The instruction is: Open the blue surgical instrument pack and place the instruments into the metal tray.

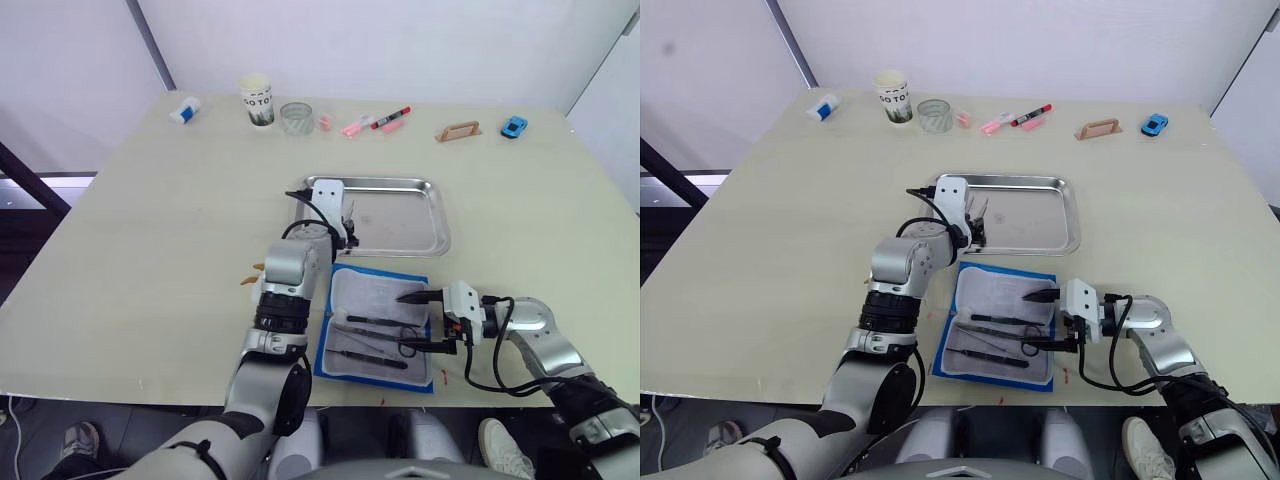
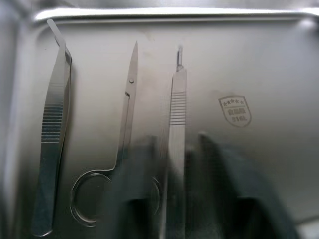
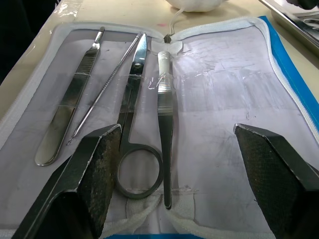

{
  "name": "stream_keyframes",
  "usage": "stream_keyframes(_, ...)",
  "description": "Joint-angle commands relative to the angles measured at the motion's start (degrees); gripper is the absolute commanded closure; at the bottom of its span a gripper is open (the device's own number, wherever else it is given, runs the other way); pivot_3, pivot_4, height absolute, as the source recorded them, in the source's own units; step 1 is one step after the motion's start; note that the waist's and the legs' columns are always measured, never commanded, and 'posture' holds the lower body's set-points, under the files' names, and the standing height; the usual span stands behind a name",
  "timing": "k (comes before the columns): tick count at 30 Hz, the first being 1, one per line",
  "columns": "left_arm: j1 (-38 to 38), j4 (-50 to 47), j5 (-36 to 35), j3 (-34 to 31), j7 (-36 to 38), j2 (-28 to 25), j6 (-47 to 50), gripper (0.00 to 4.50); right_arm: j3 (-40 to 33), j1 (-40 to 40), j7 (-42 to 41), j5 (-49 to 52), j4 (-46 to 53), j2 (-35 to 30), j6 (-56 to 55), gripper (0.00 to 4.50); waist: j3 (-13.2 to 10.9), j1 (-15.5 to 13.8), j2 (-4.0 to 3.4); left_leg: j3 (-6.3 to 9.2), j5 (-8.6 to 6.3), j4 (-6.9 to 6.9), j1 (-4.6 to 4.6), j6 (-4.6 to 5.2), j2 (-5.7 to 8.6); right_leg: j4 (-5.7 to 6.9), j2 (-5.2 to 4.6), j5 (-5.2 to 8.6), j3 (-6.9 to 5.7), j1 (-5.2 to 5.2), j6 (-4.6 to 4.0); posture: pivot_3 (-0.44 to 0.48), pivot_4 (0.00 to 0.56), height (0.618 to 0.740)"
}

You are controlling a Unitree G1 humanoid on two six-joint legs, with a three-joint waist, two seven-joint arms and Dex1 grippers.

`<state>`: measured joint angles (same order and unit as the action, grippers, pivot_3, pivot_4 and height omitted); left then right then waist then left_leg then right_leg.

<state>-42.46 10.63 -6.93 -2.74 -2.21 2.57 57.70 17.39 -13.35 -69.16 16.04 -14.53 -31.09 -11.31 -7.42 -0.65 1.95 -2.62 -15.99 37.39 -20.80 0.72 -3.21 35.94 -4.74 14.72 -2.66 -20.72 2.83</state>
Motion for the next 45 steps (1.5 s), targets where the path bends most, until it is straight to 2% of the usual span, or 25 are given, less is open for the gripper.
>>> stream_keyframes(1,0.13,-4.48,-0.76,0.05,0.77,-0.29,2.0,0.99,2.02,3.31,1.12,-6.21,-5.06,-2.05,3.2,0.75,0.0,0.0,0.0,0.0,0.0,0.0,0.0,0.0,0.0,0.0,0.0,0.0,0.0,0.0,0.0,0.0,0.15,0.74)
stream_keyframes(7,3.4,-16.07,-7.85,2.87,14.25,-6.23,3.62,0.99,1.85,3.45,1.22,-6.17,-4.94,-2.09,3.23,0.75,-0.06,-0.01,-0.09,0.01,0.11,-0.02,-0.01,-0.21,-0.01,0.0,0.0,0.0,0.0,-0.01,0.0,0.0,0.15,0.74)
stream_keyframes(11,8.63,-23.4,-11.31,5.88,28.9,-15.23,-6.87,0.99,1.78,3.02,1.14,-6.27,-5.35,-1.9,3.24,0.75,-0.11,0.01,-0.19,-0.02,0.14,-0.02,0.01,-0.27,-0.01,-0.01,-0.04,0.01,0.03,-0.02,-0.03,0.0,0.15,0.74)
stream_keyframes(14,10.65,-24.0,-17.33,5.43,42.15,-21.89,-9.72,0.99,1.81,2.53,1.26,-6.39,-5.9,-1.58,3.11,0.75,-0.13,-0.05,-0.22,-0.02,0.14,-0.02,0.01,-0.26,-0.01,-0.01,-0.07,0.12,0.02,-0.02,-0.23,0.0,0.15,0.74)
stream_keyframes(16,12.51,-23.21,-19.28,6.01,52.81,-27.0,-15.84,0.99,1.87,2.22,1.43,-6.46,-6.18,-1.32,3.04,0.75,-0.16,0.01,-0.28,-0.03,0.0,-0.02,0.03,-0.02,-0.01,-0.01,-0.07,0.13,0.02,-0.03,-0.25,0.0,0.15,0.74)
stream_keyframes(19,13.58,-19.81,-19.06,7.79,61.56,-31.85,-21.5,0.99,1.93,2.19,1.74,-6.46,-6.28,-1.11,2.95,0.75,-0.17,-0.03,-0.28,-0.04,-0.01,-0.02,0.02,0.0,-0.02,-0.01,-0.07,0.14,0.03,-0.04,-0.26,0.0,0.15,0.74)
stream_keyframes(23,14.78,-15.64,-16.96,10.65,70.22,-35.09,-30.13,0.99,1.88,2.54,2.04,-6.5,-6.03,-0.99,2.92,0.75,-0.17,-0.03,-0.28,-0.03,-0.02,-0.02,0.02,0.04,-0.03,-0.01,-0.07,0.14,0.04,-0.04,-0.27,0.0,0.15,0.74)
stream_keyframes(25,15.08,-14.27,-16.96,11.41,72.37,-35.51,-31.75,0.99,1.88,2.74,2.18,-6.51,-5.77,-0.97,3.01,0.75,-0.17,-0.04,-0.28,-0.02,-0.02,-0.02,0.0,0.05,-0.04,-0.01,-0.07,0.14,0.04,-0.05,-0.27,0.0,0.15,0.74)
stream_keyframes(28,16.47,-12.84,-15.9,13.08,75.41,-36.43,-34.83,1.84,1.84,3.13,2.41,-6.48,-5.39,-0.94,3.09,0.75,-0.17,-0.04,-0.28,-0.03,-0.03,-0.02,-0.01,0.06,-0.05,-0.02,-0.07,0.15,0.05,-0.07,-0.27,0.0,0.15,0.74)
stream_keyframes(29,17.28,-12.52,-15.07,13.84,76.01,-36.63,-36.4,2.41,1.78,3.34,2.56,-6.42,-5.15,-0.91,3.2,0.75,-0.17,-0.04,-0.28,-0.04,-0.03,-0.02,-0.01,0.06,-0.05,-0.01,-0.07,0.15,0.05,-0.14,-0.27,0.0,0.15,0.74)
stream_keyframes(30,18.2,-12.17,-14.23,14.71,77.1,-36.93,-38.25,2.56,1.78,3.55,2.72,-6.41,-4.87,-0.9,3.27,0.75,-0.17,-0.03,-0.29,-0.04,-0.03,-0.02,-0.01,0.06,-0.05,-0.01,-0.07,0.15,0.05,-0.14,-0.27,0.0,0.15,0.74)
stream_keyframes(35,20.11,-8.72,-11.13,16.98,79.8,-36.86,-45.36,2.56,1.69,4.23,3.22,-6.28,-3.9,-0.96,3.64,0.75,-0.17,-0.06,-0.28,-0.07,-0.03,-0.06,-0.04,0.07,-0.08,-0.01,-0.07,0.15,0.09,-0.21,-0.27,0.0,0.15,0.74)
stream_keyframes(45,20.23,-2.63,-7.76,18.39,81.51,-35.76,-53.01,2.56,1.96,3.74,2.99,-6.29,-4.06,-0.71,3.48,0.75,-0.17,-0.05,-0.29,-0.08,-0.04,-0.06,-0.06,0.08,-0.1,-0.01,-0.09,0.15,0.09,-0.26,-0.28,0.0,0.15,0.74)
